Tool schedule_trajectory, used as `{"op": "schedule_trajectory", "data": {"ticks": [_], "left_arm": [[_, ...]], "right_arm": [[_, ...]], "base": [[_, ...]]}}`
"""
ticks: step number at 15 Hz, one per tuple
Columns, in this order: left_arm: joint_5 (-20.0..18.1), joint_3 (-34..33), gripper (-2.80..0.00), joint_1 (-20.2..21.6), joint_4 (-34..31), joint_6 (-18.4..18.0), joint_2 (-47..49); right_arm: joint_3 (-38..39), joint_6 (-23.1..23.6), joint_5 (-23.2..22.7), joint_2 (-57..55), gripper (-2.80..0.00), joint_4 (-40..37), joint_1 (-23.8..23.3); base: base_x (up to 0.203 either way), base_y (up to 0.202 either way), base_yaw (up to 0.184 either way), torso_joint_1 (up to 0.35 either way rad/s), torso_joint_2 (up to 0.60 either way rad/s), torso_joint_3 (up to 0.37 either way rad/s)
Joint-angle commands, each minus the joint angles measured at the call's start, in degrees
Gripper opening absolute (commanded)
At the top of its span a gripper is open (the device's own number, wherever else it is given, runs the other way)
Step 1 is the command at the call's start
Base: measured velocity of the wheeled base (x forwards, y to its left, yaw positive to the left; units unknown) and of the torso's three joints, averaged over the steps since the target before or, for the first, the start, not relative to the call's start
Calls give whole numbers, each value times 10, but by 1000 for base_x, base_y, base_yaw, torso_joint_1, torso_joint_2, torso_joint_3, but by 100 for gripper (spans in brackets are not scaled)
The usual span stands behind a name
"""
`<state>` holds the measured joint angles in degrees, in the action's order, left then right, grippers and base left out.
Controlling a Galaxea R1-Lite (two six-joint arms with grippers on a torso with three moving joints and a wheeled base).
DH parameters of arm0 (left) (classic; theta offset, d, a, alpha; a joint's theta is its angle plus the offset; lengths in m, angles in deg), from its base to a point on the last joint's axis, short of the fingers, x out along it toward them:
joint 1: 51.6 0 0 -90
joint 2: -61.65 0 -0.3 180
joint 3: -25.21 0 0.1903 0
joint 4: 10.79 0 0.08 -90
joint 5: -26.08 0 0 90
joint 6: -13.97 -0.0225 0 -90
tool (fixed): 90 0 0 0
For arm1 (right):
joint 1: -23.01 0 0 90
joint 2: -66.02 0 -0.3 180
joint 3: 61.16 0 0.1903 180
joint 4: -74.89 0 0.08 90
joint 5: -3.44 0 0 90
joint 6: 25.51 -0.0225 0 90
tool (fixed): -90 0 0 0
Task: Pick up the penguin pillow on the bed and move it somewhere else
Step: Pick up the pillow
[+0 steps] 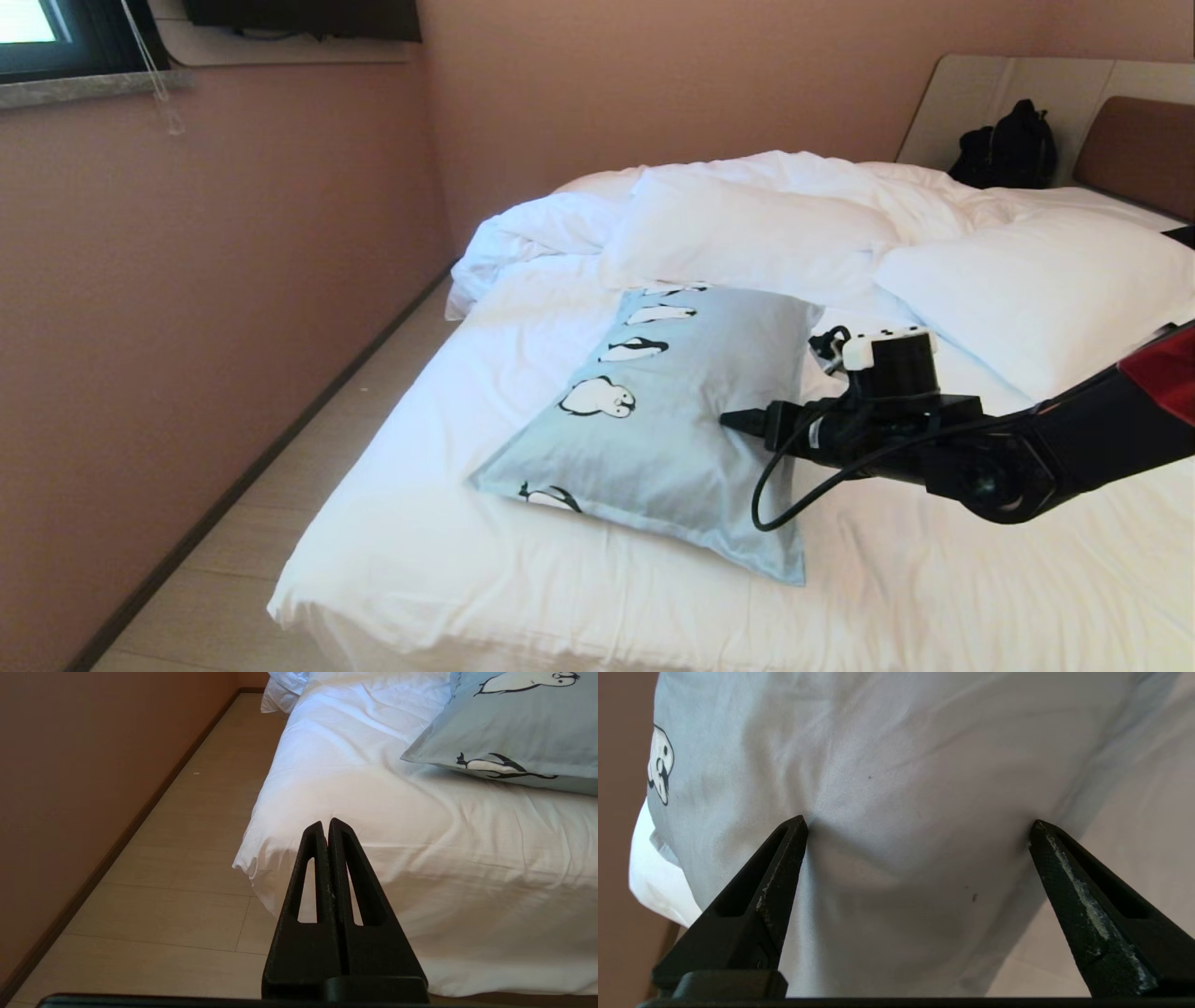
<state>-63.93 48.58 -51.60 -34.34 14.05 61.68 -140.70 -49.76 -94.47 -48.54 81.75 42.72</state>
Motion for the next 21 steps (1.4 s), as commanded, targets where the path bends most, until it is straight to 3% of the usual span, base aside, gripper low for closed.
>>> {"op": "schedule_trajectory", "data": {"ticks": [1, 5, 14, 15, 21], "left_arm": [[0, 0, -280, 0, 0, 0, 0], [0, 0, -280, 0, 0, 0, 0], [0, 0, -280, 0, 0, 0, 0], [0, 0, -280, 0, 0, 0, 0], [0, 0, -280, 0, 0, 0, 0]], "right_arm": [[-2, -16, -10, -24, 0, 2, 10], [-11, -20, -15, -82, 0, 13, 38], [-29, -28, -13, -129, 0, 33, 50], [-28, -28, -12, -128, -280, 33, 50], [-17, -30, -11, -70, -280, 33, 50]], "base": [[0, 0, 0, 0, 0, 0], [0, 0, 0, 0, 0, 0], [0, 0, 0, 0, 0, 0], [0, 0, 0, 0, 0, 0], [0, 0, 0, 0, 0, 0]]}}
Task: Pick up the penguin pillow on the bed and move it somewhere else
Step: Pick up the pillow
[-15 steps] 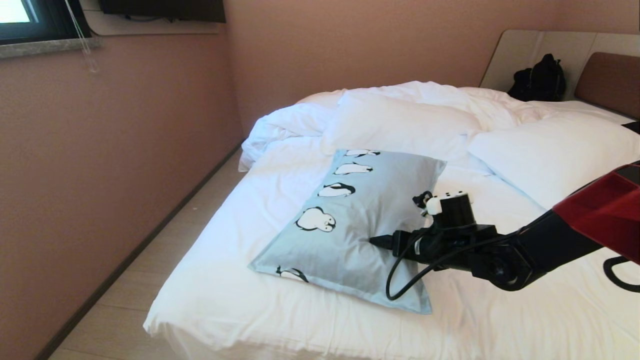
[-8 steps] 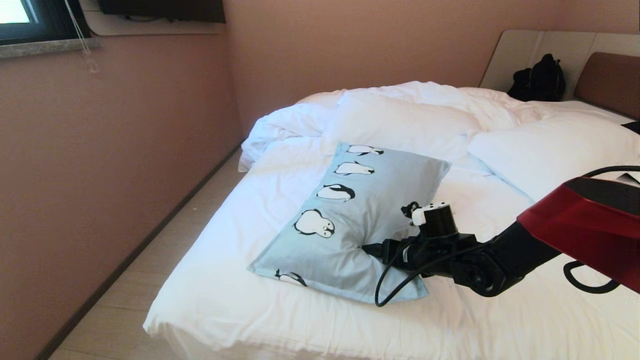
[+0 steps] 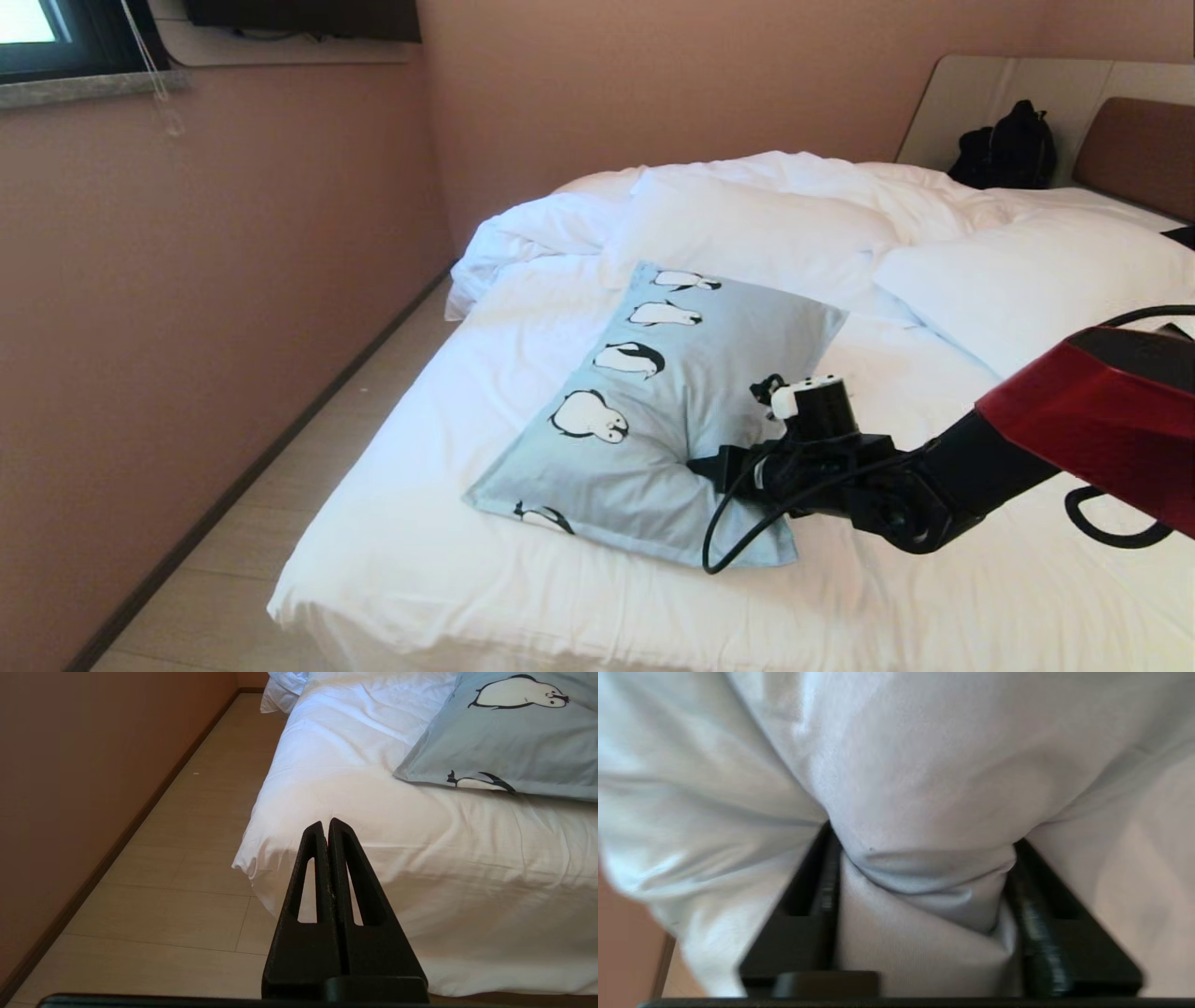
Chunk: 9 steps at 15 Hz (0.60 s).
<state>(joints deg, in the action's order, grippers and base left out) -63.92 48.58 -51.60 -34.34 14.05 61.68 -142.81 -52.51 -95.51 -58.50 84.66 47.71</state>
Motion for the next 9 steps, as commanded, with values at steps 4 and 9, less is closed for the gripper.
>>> {"op": "schedule_trajectory", "data": {"ticks": [4, 9], "left_arm": [[0, 0, -280, 0, 0, 0, 0], [0, 0, -280, 0, 0, 0, 0]], "right_arm": [[14, -14, 1, 112, -280, 1, 0], [19, -27, 0, 164, -280, 0, -11]], "base": [[0, 0, 0, 0, 0, 0], [0, 0, 0, 0, 0, 0]]}}
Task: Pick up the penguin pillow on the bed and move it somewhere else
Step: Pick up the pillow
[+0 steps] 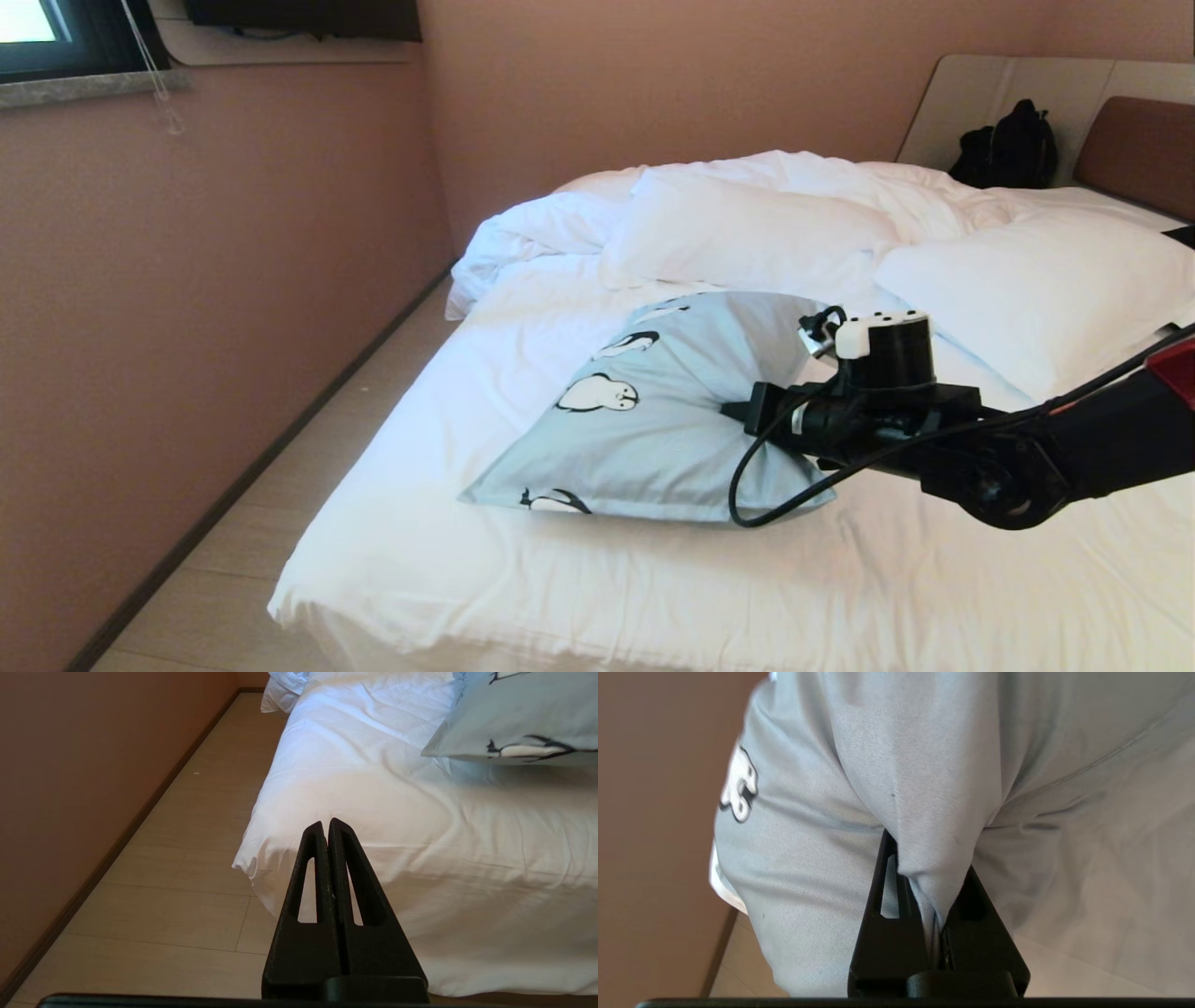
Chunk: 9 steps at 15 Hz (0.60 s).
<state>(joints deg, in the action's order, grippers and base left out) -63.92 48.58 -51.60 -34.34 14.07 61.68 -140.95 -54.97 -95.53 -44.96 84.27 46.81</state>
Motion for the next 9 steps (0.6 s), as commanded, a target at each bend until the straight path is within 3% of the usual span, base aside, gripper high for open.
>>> {"op": "schedule_trajectory", "data": {"ticks": [1, 9], "left_arm": [[0, 0, -280, 0, 0, 0, 0], [0, 0, -280, 0, 0, 0, 0]], "right_arm": [[1, -3, 0, 38, -280, 4, -2], [11, 17, -3, 142, -280, 3, -45]], "base": [[0, 0, 0, 0, 0, 0], [0, 0, 0, 0, 0, 0]]}}
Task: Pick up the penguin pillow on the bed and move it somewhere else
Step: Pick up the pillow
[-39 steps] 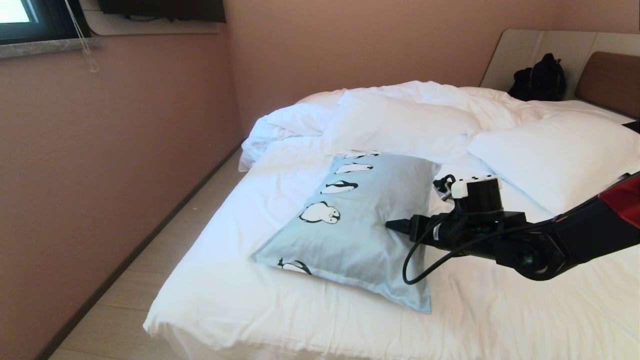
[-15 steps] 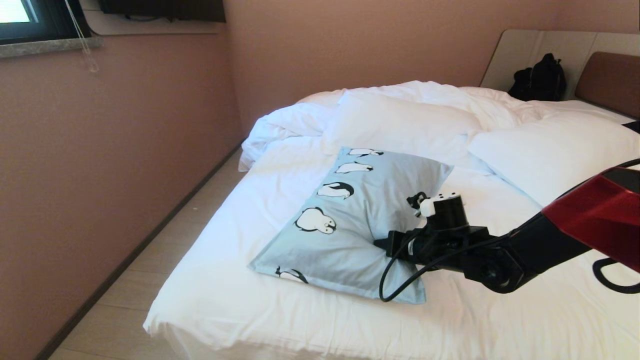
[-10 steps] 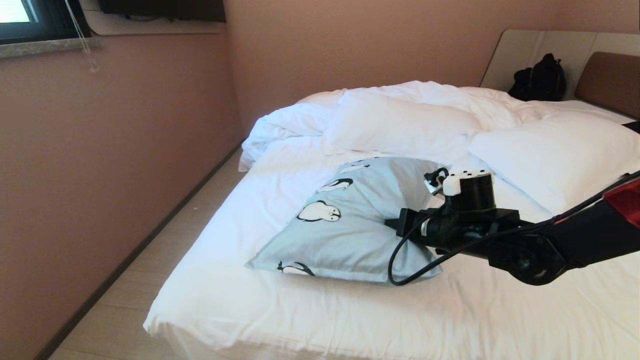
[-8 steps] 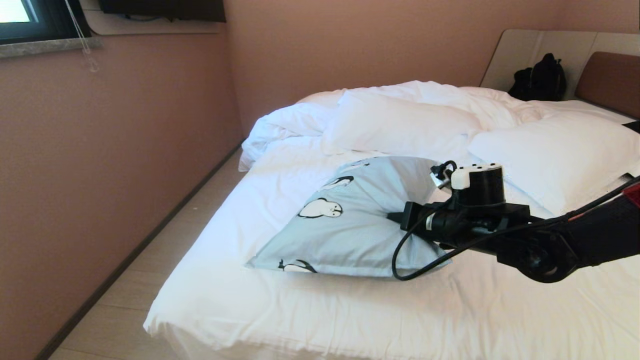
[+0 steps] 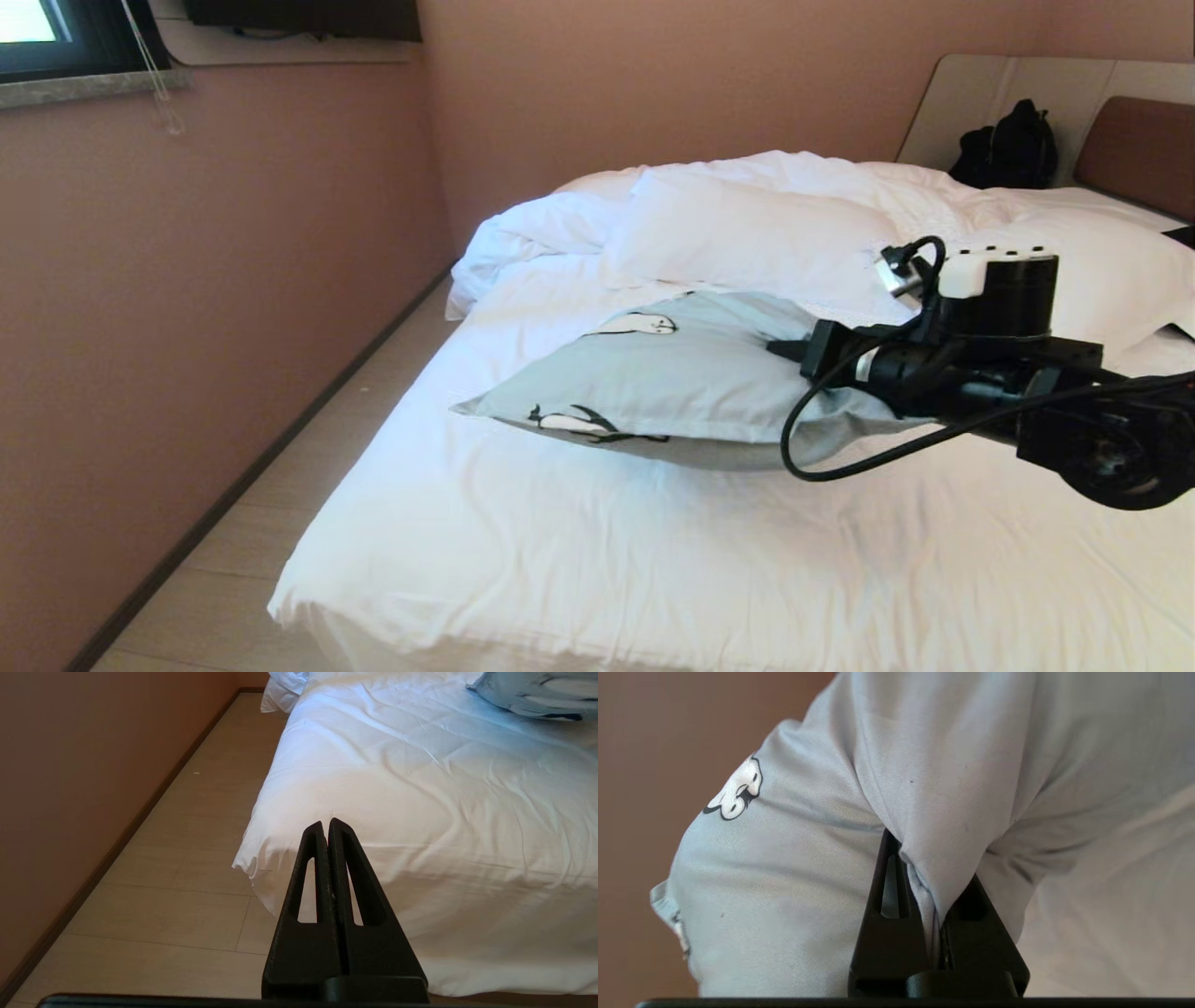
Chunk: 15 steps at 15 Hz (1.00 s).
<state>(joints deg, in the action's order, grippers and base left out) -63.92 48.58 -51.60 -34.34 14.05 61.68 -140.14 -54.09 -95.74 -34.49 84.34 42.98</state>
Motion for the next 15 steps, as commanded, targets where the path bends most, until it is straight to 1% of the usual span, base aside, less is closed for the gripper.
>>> {"op": "schedule_trajectory", "data": {"ticks": [1, 4, 7, 8, 10, 11, 13, 15], "left_arm": [[0, 0, -280, 0, 0, 0, 0], [0, 0, -280, 0, 0, 0, 0], [0, 0, -280, 0, 0, 0, 0], [0, 0, -280, 0, 0, 0, 0], [0, 0, -280, 0, 0, 0, 0], [0, 0, -280, 0, 0, 0, 0], [0, 0, -280, 0, 0, 0, 0], [0, 0, -280, 0, 0, 0, 0]], "right_arm": [[7, 14, 0, 52, -280, 2, -8], [19, 29, -3, 96, -280, 2, -9], [42, 67, -6, 142, -280, 2, -9], [52, 81, -20, 157, -280, 2, -9], [74, 104, -65, 190, -280, 1, -9], [82, 114, -75, 204, -280, 0, -11], [88, 136, -79, 222, -280, -16, -18], [88, 143, -92, 225, -280, -19, -32]], "base": [[0, 0, 0, 0, 0, 0], [0, 0, 0, 0, 0, 0], [0, 0, 0, 0, 0, 0], [0, 0, 0, 0, 0, 0], [0, 0, 0, 0, 0, 0], [0, 0, 0, 0, 0, 0], [0, 0, 0, 0, 0, 0], [0, 0, 0, 0, 0, 0]]}}
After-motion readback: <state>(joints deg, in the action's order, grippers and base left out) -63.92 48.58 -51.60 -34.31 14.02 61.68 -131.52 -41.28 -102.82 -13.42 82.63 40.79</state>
